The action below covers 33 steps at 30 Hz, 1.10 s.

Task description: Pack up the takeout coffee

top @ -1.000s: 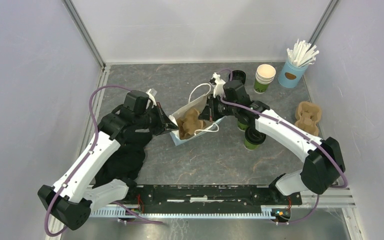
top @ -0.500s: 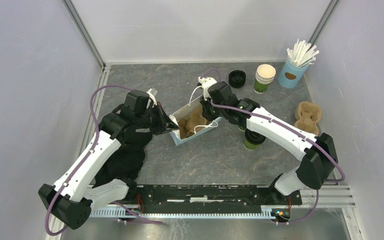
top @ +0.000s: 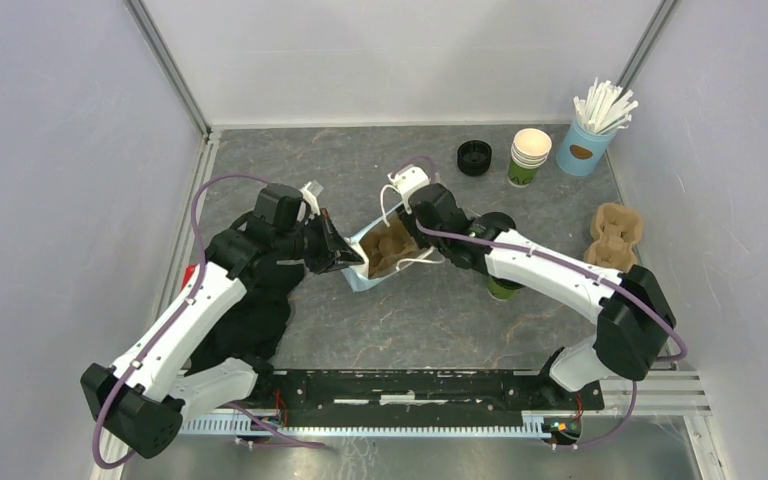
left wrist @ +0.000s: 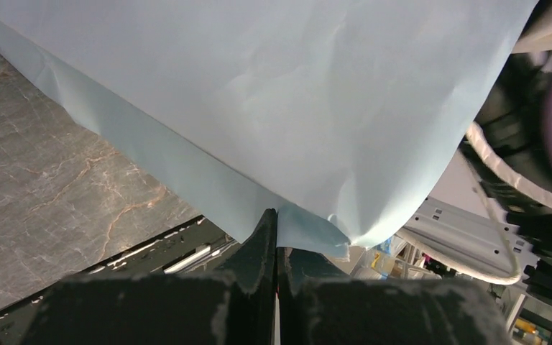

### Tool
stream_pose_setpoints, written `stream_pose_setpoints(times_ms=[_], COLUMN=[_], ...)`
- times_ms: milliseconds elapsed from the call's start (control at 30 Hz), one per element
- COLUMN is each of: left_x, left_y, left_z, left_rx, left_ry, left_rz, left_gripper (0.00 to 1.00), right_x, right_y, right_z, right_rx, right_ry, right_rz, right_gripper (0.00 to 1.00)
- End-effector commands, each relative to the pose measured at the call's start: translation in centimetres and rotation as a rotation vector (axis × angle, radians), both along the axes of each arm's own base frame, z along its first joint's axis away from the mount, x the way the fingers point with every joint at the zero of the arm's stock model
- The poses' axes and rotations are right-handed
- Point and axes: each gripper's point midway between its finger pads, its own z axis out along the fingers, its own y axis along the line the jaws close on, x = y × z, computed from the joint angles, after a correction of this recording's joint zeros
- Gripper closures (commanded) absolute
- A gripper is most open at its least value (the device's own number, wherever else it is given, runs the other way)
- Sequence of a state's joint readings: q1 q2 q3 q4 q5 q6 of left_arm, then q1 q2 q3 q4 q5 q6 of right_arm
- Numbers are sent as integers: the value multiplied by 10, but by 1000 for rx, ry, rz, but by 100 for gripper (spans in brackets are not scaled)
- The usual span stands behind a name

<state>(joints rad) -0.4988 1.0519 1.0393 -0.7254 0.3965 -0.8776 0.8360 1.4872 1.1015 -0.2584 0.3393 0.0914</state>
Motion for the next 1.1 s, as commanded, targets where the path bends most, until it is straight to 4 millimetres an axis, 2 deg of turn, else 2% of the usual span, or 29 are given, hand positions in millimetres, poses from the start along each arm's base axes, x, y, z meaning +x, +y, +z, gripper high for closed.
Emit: stream_pose_setpoints(times_ms=[0, 67, 200, 267, 400, 500, 567, 667, 767, 833, 933, 1067], left_x=[-1, 2, 9, 12, 16, 19, 22, 23, 24, 25, 29, 37], left_y=[7, 9, 12, 12, 11, 12, 11, 10, 8, 9, 14, 30], left_z=[-19, -19, -14, -12, -10, -6, -4, -4, -3, 0, 6, 14], left_rx=[63, 76, 111, 119, 129, 144, 145, 146, 149, 155, 179, 254], left_ry=[-2, -15, -35, -41, -42, -48, -49, -42, -37, -38, -47, -46], left_rz=[-26, -21, -10, -11, -13, -7, -7, -9, -16, -13, 3, 81], left_gripper=[98, 98, 98, 98, 98, 98, 98, 98, 98, 98, 98, 98], right_x=[2, -15, -50, -60, -67, -62, -56, -52, -40, -25, -8, -1], right_y=[2, 1, -3, -5, -17, -41, -62, -76, -88, -94, -83, -82], right_z=[51, 59, 59, 66, 102, 131, 143, 153, 149, 144, 146, 153], right_rx=[31, 61, 126, 149, 193, 180, 167, 186, 194, 199, 226, 207], right_ry=[0, 64, 188, 211, 175, 115, 101, 83, 86, 103, 132, 121], right_rz=[-30, -9, 26, 40, 21, -50, -117, -140, -173, -189, -151, -136], right_gripper=[57, 53, 46, 41, 32, 21, 19, 15, 8, 8, 9, 8])
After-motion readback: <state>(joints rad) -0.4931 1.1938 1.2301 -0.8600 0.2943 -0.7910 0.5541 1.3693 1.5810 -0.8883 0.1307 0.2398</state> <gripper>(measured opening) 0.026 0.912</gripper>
